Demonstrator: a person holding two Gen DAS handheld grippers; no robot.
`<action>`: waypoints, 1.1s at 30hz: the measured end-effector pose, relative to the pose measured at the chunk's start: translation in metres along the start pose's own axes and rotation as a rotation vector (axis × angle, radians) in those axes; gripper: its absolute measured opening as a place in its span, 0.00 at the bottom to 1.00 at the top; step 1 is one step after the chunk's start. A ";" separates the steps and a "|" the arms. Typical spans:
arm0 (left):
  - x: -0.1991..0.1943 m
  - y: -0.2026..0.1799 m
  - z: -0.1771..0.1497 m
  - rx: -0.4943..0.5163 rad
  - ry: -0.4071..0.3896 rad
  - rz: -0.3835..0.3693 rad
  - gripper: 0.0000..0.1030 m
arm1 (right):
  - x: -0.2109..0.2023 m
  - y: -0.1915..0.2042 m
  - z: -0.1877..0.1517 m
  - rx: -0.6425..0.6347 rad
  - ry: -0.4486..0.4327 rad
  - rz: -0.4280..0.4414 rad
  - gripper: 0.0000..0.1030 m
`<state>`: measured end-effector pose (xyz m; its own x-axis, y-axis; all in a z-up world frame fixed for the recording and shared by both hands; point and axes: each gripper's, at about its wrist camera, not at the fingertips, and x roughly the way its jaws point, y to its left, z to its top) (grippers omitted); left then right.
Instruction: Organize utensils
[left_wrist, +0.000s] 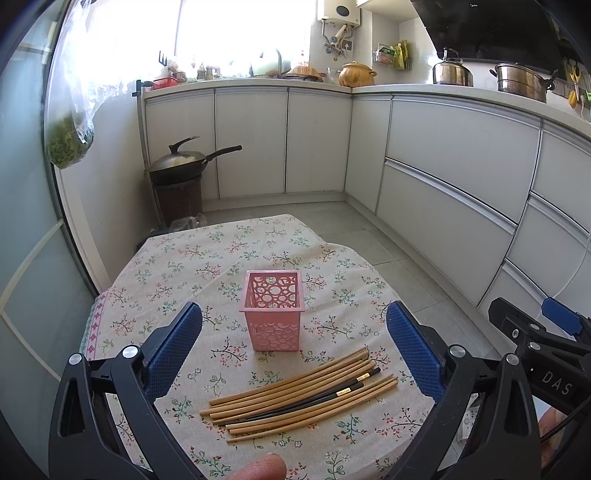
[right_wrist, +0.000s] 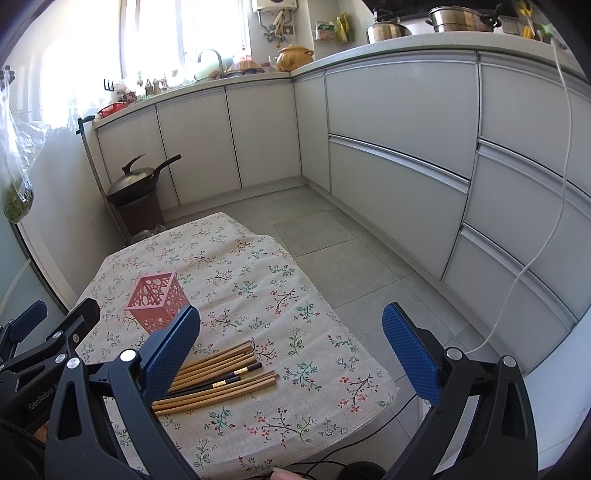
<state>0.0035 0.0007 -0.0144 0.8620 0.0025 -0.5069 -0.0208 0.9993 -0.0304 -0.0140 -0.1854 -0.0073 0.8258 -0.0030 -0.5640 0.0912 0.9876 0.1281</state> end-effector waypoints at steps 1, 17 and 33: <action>0.000 0.000 0.000 0.001 0.000 0.000 0.93 | 0.000 0.000 0.000 0.001 0.000 -0.001 0.94; 0.001 0.005 -0.003 -0.002 0.007 0.010 0.93 | 0.001 -0.001 0.000 0.005 0.006 0.001 0.94; 0.032 0.035 0.001 -0.123 0.185 -0.104 0.93 | 0.013 -0.050 0.011 0.284 0.147 0.161 0.94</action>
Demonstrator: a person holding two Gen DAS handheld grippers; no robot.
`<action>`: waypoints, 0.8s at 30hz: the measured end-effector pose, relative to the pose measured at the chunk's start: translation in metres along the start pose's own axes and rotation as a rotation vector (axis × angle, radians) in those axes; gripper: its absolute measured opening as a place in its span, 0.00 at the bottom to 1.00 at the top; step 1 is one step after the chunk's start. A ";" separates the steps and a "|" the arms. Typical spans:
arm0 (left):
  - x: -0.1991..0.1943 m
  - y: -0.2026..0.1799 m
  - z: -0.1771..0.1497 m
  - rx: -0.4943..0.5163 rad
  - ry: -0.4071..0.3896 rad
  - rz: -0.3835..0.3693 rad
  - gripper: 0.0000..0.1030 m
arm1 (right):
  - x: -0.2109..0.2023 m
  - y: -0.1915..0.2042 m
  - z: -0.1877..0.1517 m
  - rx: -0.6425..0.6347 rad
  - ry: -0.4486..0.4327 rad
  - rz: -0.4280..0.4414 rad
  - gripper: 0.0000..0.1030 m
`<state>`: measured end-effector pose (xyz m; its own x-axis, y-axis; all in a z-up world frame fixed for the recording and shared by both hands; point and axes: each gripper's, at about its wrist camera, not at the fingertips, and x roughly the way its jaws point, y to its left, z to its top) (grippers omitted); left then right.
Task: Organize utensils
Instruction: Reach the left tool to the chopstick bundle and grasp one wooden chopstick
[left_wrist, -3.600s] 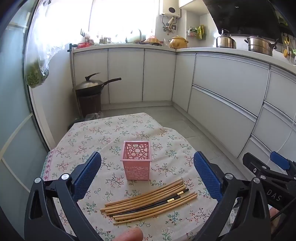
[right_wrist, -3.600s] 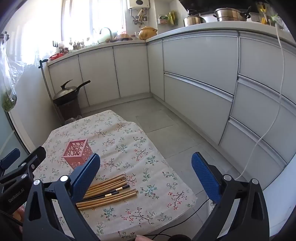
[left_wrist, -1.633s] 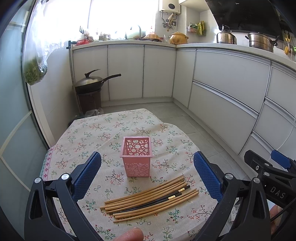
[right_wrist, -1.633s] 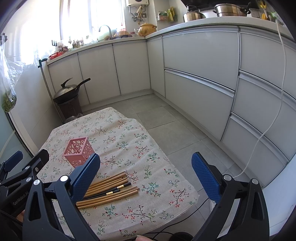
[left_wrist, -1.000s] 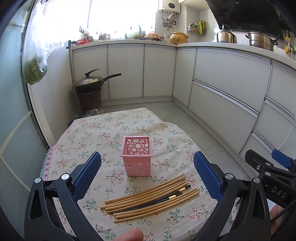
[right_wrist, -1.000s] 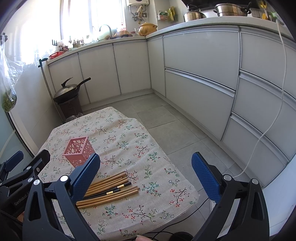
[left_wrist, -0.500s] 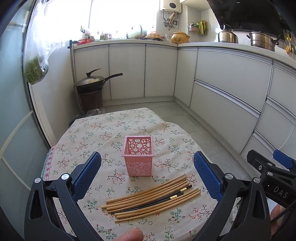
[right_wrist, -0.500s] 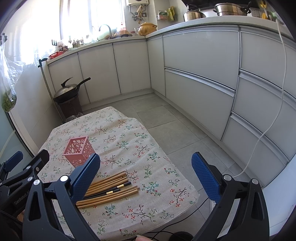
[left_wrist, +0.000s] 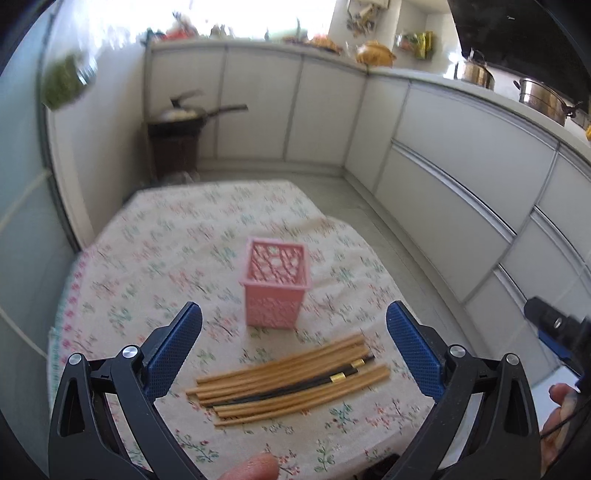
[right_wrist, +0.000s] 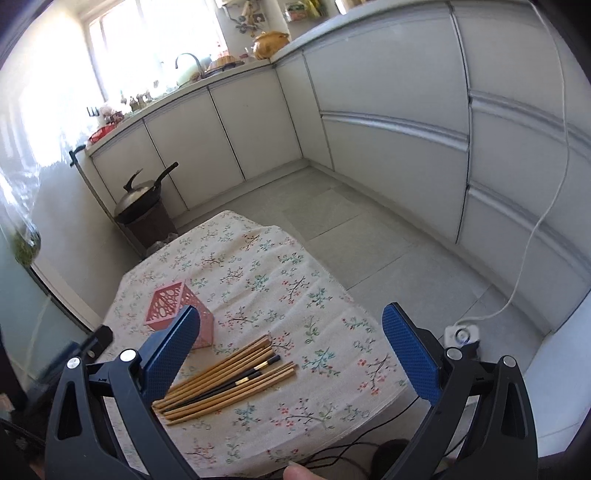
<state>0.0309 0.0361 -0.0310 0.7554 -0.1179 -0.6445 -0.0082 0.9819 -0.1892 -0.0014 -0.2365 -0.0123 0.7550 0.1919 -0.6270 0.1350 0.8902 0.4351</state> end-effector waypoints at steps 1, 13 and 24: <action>0.010 0.000 -0.001 0.016 0.053 -0.049 0.93 | 0.004 -0.010 0.003 0.061 0.046 0.046 0.94; 0.093 -0.100 -0.060 0.598 0.544 -0.258 0.93 | 0.038 -0.073 0.004 0.535 0.341 0.418 0.94; 0.148 -0.137 -0.063 0.713 0.777 -0.593 0.88 | 0.037 -0.099 0.019 0.585 0.366 0.440 0.94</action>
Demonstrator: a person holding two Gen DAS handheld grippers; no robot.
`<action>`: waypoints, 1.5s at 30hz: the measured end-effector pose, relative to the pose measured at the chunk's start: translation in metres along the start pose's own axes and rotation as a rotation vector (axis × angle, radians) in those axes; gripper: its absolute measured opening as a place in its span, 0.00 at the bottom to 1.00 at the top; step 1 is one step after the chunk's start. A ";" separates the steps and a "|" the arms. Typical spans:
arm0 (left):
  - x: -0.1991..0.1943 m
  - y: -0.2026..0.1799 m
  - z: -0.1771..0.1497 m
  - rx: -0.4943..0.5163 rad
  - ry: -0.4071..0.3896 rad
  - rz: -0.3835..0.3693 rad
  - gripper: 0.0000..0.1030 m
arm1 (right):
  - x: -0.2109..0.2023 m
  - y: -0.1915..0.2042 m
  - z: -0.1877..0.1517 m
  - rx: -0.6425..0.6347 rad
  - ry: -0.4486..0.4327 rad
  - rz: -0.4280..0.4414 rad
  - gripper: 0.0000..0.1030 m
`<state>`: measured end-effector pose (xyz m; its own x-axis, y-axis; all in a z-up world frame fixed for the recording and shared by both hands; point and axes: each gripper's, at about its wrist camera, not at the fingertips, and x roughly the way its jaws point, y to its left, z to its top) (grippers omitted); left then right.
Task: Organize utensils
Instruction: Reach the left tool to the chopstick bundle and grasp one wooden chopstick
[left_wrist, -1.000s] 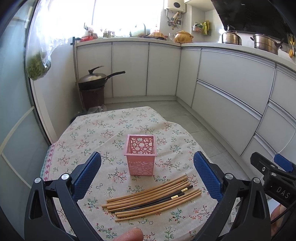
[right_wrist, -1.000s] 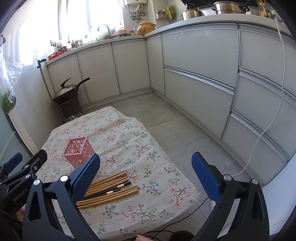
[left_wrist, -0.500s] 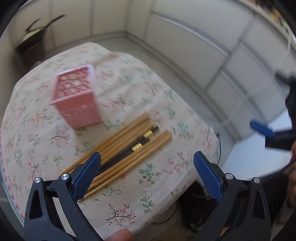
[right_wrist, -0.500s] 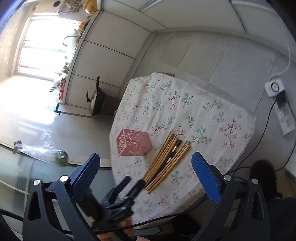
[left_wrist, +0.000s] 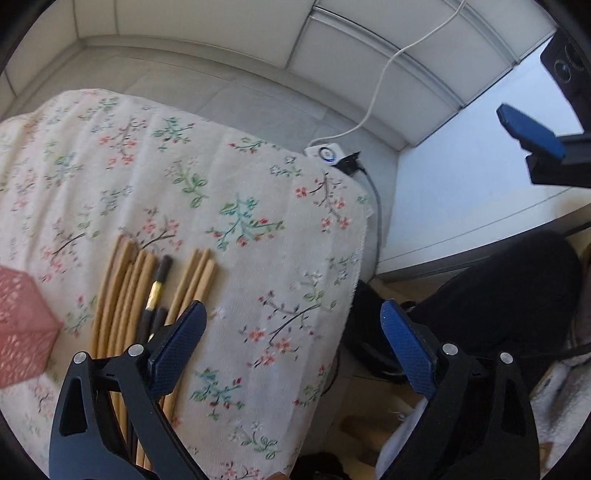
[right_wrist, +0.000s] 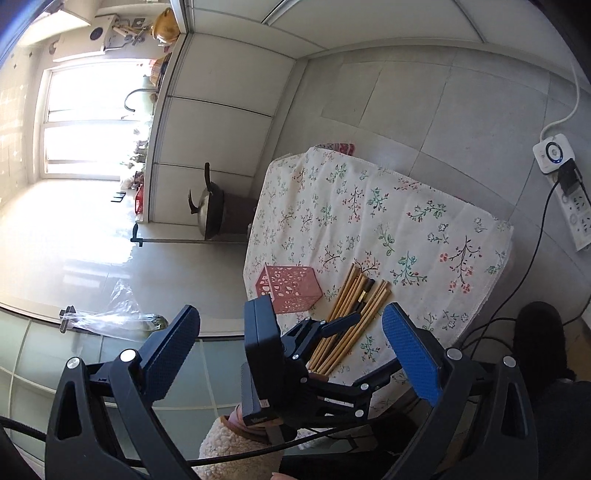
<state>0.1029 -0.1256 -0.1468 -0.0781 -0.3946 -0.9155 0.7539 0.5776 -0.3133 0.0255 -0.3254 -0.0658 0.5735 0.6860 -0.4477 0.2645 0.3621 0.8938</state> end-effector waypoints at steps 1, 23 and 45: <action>0.002 0.002 0.003 0.006 0.006 -0.008 0.88 | 0.001 -0.001 0.002 0.005 0.009 0.001 0.94; 0.053 0.017 0.031 0.057 0.286 0.167 0.48 | 0.014 -0.019 0.010 0.076 0.057 -0.045 0.94; -0.164 -0.007 -0.094 -0.317 -0.592 0.322 0.06 | 0.120 -0.036 -0.023 0.053 0.080 -0.528 0.93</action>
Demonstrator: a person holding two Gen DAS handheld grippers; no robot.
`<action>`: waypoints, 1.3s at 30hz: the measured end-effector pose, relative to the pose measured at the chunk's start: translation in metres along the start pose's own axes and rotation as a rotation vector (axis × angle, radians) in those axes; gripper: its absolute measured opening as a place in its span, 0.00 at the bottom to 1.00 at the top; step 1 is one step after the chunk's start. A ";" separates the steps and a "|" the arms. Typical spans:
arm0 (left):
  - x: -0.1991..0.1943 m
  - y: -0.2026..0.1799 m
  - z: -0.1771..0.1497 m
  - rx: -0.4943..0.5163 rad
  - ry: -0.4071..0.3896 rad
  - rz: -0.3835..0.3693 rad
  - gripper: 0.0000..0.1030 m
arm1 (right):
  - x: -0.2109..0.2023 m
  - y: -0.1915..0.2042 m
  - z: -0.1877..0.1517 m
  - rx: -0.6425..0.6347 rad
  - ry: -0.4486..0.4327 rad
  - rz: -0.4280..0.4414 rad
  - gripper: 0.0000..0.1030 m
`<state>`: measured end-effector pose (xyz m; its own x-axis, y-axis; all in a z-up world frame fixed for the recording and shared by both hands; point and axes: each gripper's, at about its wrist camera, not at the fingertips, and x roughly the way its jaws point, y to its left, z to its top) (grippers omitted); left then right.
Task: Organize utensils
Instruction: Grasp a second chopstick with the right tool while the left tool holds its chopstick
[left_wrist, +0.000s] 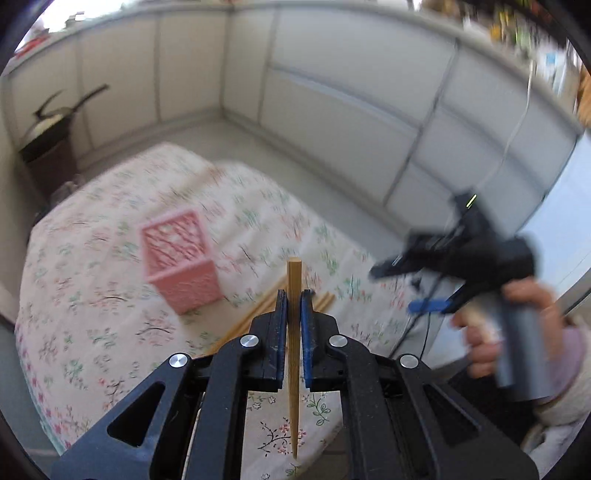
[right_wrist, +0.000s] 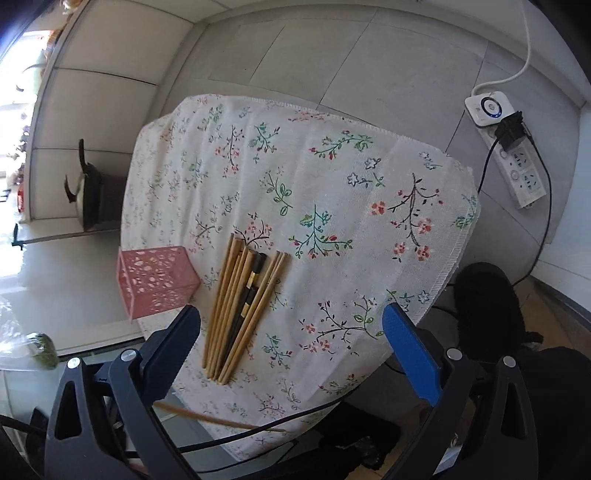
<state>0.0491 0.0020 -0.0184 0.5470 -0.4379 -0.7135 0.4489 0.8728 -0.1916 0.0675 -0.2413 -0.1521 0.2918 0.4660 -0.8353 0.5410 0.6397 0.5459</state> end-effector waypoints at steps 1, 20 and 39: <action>-0.015 0.004 0.000 -0.026 -0.046 -0.009 0.06 | 0.004 0.007 -0.001 -0.008 -0.004 -0.021 0.91; -0.169 0.048 -0.009 -0.133 -0.526 -0.031 0.06 | 0.070 0.037 0.001 0.063 -0.028 -0.290 0.30; -0.168 0.061 -0.010 -0.150 -0.532 -0.049 0.07 | 0.074 0.041 0.000 0.022 -0.037 -0.316 0.27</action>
<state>-0.0225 0.1308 0.0834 0.8267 -0.4936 -0.2702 0.3989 0.8527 -0.3373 0.1110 -0.1806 -0.1912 0.1349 0.2236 -0.9653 0.6260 0.7359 0.2579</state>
